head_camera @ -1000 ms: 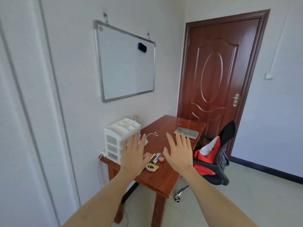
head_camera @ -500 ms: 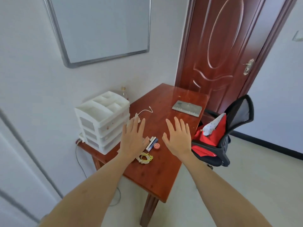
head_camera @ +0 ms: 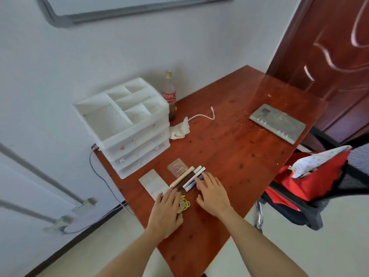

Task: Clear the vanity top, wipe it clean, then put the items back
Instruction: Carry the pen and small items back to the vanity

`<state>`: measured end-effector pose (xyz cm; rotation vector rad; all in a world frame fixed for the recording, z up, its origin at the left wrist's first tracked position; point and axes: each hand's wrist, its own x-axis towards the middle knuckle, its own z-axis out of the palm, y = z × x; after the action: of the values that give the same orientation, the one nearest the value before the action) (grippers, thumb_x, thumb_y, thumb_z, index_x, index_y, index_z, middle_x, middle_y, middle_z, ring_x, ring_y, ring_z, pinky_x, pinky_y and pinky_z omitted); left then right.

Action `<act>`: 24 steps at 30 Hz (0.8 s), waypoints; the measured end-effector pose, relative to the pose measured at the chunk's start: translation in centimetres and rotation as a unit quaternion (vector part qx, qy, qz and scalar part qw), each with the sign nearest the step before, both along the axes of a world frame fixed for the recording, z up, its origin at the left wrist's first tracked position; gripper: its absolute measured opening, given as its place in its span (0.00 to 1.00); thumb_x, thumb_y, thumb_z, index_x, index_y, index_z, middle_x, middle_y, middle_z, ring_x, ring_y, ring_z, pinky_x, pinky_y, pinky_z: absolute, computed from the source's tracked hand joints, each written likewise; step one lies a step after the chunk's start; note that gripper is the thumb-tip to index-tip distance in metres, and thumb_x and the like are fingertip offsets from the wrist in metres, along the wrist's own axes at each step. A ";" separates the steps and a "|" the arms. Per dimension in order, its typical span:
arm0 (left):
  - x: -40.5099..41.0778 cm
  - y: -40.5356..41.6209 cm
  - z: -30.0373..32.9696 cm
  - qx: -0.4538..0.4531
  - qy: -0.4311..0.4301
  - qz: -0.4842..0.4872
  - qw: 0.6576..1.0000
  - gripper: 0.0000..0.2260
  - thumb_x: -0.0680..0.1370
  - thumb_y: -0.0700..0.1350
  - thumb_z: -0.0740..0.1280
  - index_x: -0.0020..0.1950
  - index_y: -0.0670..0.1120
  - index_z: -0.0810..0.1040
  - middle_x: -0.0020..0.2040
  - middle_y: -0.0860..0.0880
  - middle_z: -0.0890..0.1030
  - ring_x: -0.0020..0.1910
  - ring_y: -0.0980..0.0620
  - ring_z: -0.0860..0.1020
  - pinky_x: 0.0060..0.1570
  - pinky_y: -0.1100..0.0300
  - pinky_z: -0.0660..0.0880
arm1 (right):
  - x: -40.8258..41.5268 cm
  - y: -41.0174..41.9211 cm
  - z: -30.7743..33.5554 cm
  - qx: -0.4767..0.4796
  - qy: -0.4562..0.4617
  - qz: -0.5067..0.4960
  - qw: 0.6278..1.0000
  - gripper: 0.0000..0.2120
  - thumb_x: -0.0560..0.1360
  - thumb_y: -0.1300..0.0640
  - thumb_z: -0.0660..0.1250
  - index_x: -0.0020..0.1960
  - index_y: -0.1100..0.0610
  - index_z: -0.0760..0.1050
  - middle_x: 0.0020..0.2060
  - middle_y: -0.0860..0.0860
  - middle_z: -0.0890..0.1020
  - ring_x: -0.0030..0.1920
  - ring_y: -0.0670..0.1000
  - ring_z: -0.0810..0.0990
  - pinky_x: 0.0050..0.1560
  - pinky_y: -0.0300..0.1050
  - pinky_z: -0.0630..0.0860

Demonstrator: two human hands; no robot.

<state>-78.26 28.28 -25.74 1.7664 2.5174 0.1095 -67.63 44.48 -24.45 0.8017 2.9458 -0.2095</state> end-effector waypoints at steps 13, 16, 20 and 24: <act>-0.6 0.7 -2.3 -0.003 0.012 -0.043 0.999 0.19 0.57 0.40 0.80 0.46 0.44 0.82 0.47 0.46 0.82 0.45 0.47 0.81 0.41 0.56 0.79 | 0.0 -0.5 -3.3 0.069 0.031 0.036 0.996 0.29 0.57 0.60 0.76 0.57 0.59 0.78 0.47 0.55 0.80 0.45 0.55 0.79 0.36 0.45 0.77; -1.3 1.4 -1.6 0.012 0.005 -0.059 0.998 0.21 0.56 0.41 0.81 0.48 0.45 0.82 0.44 0.47 0.82 0.43 0.49 0.82 0.37 0.59 0.79 | -0.5 -0.1 -3.1 0.064 0.034 0.022 0.997 0.30 0.57 0.59 0.75 0.59 0.57 0.78 0.44 0.53 0.80 0.42 0.54 0.78 0.33 0.44 0.74; -1.6 1.8 -1.3 -0.005 0.010 -0.077 0.997 0.21 0.53 0.43 0.82 0.44 0.46 0.83 0.41 0.47 0.82 0.41 0.50 0.81 0.33 0.61 0.77 | -1.4 -0.2 -3.0 0.057 0.012 0.005 0.998 0.26 0.52 0.58 0.77 0.51 0.55 0.81 0.39 0.52 0.78 0.38 0.53 0.78 0.29 0.42 0.72; -1.6 1.8 -1.3 -0.016 0.003 -0.081 0.997 0.20 0.51 0.44 0.82 0.40 0.47 0.82 0.39 0.49 0.81 0.38 0.51 0.81 0.32 0.62 0.76 | -1.7 -0.3 -3.0 0.058 0.021 0.001 0.998 0.22 0.50 0.61 0.78 0.45 0.56 0.82 0.37 0.54 0.77 0.36 0.52 0.77 0.25 0.38 0.70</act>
<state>-79.85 30.07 -27.04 1.9510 2.3545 0.0550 -69.28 44.15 -27.45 0.8181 3.0214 -0.0569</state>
